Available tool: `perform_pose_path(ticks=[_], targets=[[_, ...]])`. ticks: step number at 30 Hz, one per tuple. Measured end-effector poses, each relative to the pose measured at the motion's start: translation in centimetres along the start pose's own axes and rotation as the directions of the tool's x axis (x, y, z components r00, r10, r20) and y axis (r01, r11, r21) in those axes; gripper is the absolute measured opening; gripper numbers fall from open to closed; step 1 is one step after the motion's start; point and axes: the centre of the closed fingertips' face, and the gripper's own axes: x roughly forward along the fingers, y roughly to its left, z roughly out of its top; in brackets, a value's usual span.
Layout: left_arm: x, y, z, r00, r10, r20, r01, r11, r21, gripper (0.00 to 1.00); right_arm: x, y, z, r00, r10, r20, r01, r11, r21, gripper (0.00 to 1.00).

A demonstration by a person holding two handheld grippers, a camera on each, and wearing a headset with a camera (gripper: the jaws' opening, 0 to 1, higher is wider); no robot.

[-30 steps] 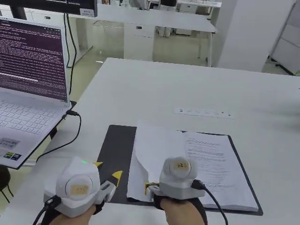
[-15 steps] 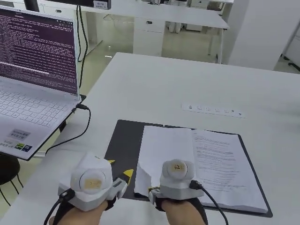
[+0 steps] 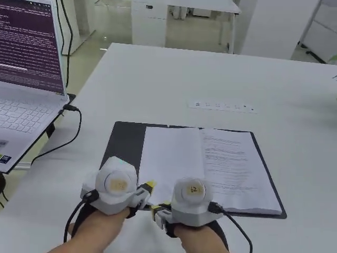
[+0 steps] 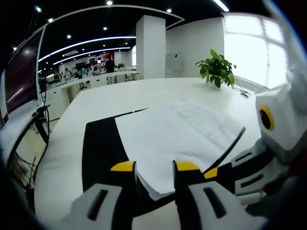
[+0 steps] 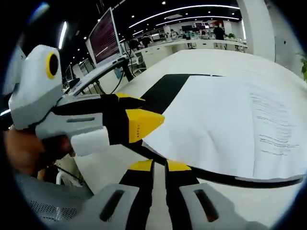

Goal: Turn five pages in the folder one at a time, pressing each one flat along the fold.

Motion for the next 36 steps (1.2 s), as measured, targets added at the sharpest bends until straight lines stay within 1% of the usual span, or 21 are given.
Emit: perform_pose_path(ticks=[1, 2, 3, 4, 5, 6, 8, 9, 11, 12, 13, 14, 15, 17, 21, 22, 23, 24, 28, 32, 36], targets=[[0.3, -0.2, -0.4, 0.9999, -0.003, -0.012, 0.003, 1.000, 0.000, 0.28, -0.6, -0.8, 0.2, 0.9997, -0.015, 0.021, 0.015, 1.000, 0.006, 0.00], [0.8, -0.4, -1.0, 0.9994, -0.006, -0.034, 0.007, 1.000, 0.003, 0.28, -0.9, -1.5, 0.4, 0.9990, -0.029, 0.035, 0.029, 1.000, 0.012, 0.00], [1.1, -0.6, -1.2, 0.9992, -0.006, -0.039, 0.006, 1.000, 0.002, 0.28, -1.4, -2.4, 0.8, 0.9973, -0.047, 0.056, 0.045, 0.998, 0.042, 0.00], [1.3, -0.7, -1.5, 0.9990, -0.007, -0.045, 0.007, 1.000, 0.000, 0.28, -1.7, -3.1, 0.9, 0.9962, -0.061, 0.062, 0.056, 0.995, 0.077, 0.00], [1.5, -0.8, -2.1, 0.9981, -0.007, -0.061, 0.007, 1.000, -0.004, 0.28, -2.1, -4.0, 1.3, 0.9937, -0.073, 0.085, 0.065, 0.993, 0.102, 0.00], [1.6, -0.8, -2.4, 0.9976, -0.006, -0.069, 0.005, 1.000, -0.006, 0.27, -2.4, -4.5, 1.7, 0.9920, -0.080, 0.098, 0.068, 0.991, 0.118, 0.00], [1.8, -0.7, -3.2, 0.9962, 0.006, -0.087, -0.006, 1.000, -0.006, 0.28, -2.9, -5.8, 2.5, 0.9865, -0.096, 0.132, 0.077, 0.986, 0.148, 0.00], [1.8, -0.5, -3.8, 0.9938, 0.021, -0.109, -0.023, 0.999, -0.021, 0.28, -3.1, -6.3, 2.9, 0.9831, -0.104, 0.151, 0.079, 0.984, 0.162, 0.00], [1.8, -0.3, -4.4, 0.9923, 0.031, -0.120, -0.035, 0.999, -0.032, 0.28, -3.3, -7.5, 3.5, 0.9787, -0.114, 0.171, 0.080, 0.977, 0.197, 0.00], [1.8, -0.1, -4.2, 0.9949, 0.042, -0.092, -0.044, 0.999, -0.019, 0.28, -3.3, -8.0, 3.8, 0.9780, -0.115, 0.174, 0.076, 0.974, 0.215, 0.00], [1.8, -0.1, -4.6, 0.9932, 0.044, -0.107, -0.049, 0.998, -0.037, 0.27, -3.2, -8.3, 4.0, 0.9772, -0.114, 0.179, 0.072, 0.972, 0.226, 0.00], [1.9, 0.0, -4.3, 0.9949, 0.047, -0.089, -0.049, 0.998, -0.028, 0.27, -3.0, -8.8, 4.3, 0.9750, -0.110, 0.193, 0.063, 0.970, 0.233, 0.00], [1.6, 0.0, -4.5, 0.9951, 0.051, -0.085, -0.053, 0.998, -0.018, 0.26, -2.9, -9.1, 4.5, 0.9743, -0.107, 0.198, 0.058, 0.970, 0.236, 0.00], [1.5, 0.0, -4.4, 0.9966, 0.055, -0.062, -0.057, 0.998, -0.032, 0.26, -2.5, -9.5, 5.0, 0.9714, -0.099, 0.216, 0.044, 0.969, 0.242, 0.00], [1.6, 0.0, -4.4, 0.9967, 0.063, -0.053, -0.065, 0.997, -0.041, 0.26, -1.4, -11.4, 6.0, 0.9678, -0.099, 0.232, 0.034, 0.963, 0.269, 0.00], [1.5, 0.0, -4.4, 0.9968, 0.064, -0.048, -0.066, 0.997, -0.036, 0.26, -1.2, -11.7, 6.3, 0.9659, -0.098, 0.240, 0.031, 0.962, 0.272, 0.00], [1.5, 0.0, -4.4, 0.9970, 0.064, -0.042, -0.066, 0.997, -0.032, 0.26, -0.9, -12.3, 6.8, 0.9614, -0.100, 0.256, 0.025, 0.959, 0.283, 0.00], [1.5, -0.1, -4.5, 0.9972, 0.065, -0.038, -0.066, 0.997, -0.033, 0.26, -0.8, -12.6, 7.1, 0.9600, -0.103, 0.261, 0.024, 0.957, 0.288, 0.00], [1.5, 0.0, -4.4, 0.9973, 0.068, -0.027, -0.069, 0.997, -0.036, 0.26, 0.4, -14.3, 8.6, 0.9495, -0.114, 0.292, 0.032, 0.962, 0.271, 0.00], [1.6, 0.0, -4.4, 0.9970, 0.074, -0.022, -0.075, 0.996, -0.040, 0.26, 1.9, -15.5, 9.2, 0.9512, -0.113, 0.287, 0.039, 0.967, 0.252, 0.00], [1.7, 0.0, -4.4, 0.9967, 0.079, -0.020, -0.080, 0.996, -0.044, 0.26, 3.3, -15.9, 9.5, 0.9557, -0.100, 0.277, 0.041, 0.976, 0.212, 0.00]])
